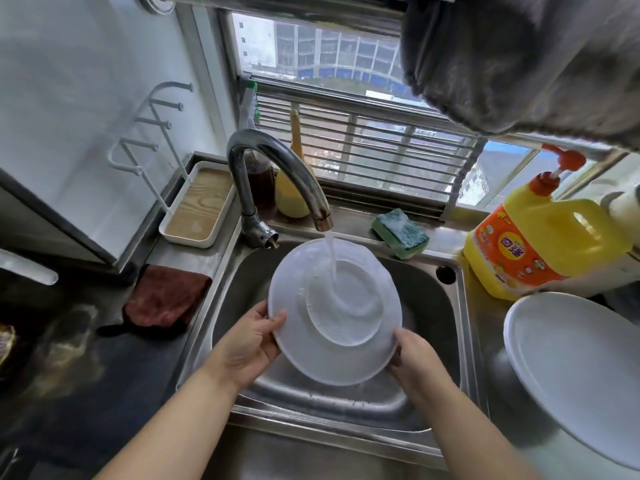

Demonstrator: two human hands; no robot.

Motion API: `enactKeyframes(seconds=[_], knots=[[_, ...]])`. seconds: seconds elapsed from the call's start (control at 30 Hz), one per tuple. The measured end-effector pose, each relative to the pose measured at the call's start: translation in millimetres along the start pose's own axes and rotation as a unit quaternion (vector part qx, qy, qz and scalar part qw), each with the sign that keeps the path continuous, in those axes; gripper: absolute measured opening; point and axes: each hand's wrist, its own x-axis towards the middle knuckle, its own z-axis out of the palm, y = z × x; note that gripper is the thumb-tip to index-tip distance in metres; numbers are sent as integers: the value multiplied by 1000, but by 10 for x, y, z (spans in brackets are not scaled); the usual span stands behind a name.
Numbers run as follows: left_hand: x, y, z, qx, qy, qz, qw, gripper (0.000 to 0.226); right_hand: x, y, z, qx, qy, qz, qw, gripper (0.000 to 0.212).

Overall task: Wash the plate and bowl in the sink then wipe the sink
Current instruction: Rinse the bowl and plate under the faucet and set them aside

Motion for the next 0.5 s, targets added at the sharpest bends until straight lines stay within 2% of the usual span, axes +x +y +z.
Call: enactKeyframes(seconds=[0.07, 0.17, 0.3, 0.5], knots=[[3, 9, 12, 2, -8, 9, 1000, 42, 90, -44, 92, 115, -23, 36, 992, 34], [11, 36, 67, 21, -8, 28, 999, 35, 161, -118, 164, 208, -41, 43, 976, 33], [-18, 59, 242, 69, -9, 50, 996, 31, 232, -127, 208, 197, -34, 70, 977, 33], [-20, 40, 493, 144, -17, 74, 987, 24, 202, 14, 173, 150, 32, 185, 971, 30]])
